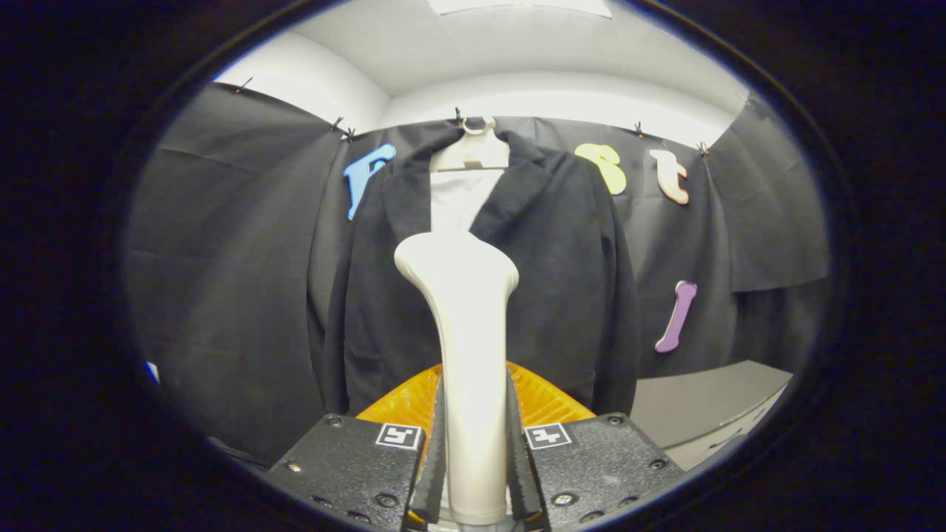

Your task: Iron the clothes twice with a garment steamer, once on the left side and once on the right side.

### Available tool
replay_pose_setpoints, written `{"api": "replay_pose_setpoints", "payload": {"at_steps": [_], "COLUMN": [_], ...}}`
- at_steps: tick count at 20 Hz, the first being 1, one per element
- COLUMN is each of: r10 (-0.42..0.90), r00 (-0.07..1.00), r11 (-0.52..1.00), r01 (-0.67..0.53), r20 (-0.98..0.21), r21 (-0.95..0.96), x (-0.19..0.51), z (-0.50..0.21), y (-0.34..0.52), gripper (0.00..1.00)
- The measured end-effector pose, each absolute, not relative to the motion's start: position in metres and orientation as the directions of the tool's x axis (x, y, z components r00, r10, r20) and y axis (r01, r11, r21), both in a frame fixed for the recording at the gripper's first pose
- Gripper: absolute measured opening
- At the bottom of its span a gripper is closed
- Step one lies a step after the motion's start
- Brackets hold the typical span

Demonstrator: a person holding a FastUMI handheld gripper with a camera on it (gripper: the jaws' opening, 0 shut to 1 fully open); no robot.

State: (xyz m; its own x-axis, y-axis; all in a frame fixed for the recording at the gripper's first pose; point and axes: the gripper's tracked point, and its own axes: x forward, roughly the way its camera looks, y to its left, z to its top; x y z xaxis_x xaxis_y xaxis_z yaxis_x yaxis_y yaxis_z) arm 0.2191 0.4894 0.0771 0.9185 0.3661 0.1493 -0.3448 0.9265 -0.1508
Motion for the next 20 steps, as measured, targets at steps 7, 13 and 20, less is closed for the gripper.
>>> {"api": "replay_pose_setpoints", "payload": {"at_steps": [7,13,20], "r10": [0.456,0.441,0.429], "r00": [0.844,0.825,0.809], "r11": [0.888,0.896,0.903], "r01": [-0.412,-0.389,-0.376], "r20": [0.282,0.354,0.402], "r21": [-0.203,-0.213,-0.207], "x": [0.224,0.242,0.258], "z": [0.178,0.239,0.272], "y": [0.552,0.586,0.615], "gripper": [0.38,0.38,0.38]}}
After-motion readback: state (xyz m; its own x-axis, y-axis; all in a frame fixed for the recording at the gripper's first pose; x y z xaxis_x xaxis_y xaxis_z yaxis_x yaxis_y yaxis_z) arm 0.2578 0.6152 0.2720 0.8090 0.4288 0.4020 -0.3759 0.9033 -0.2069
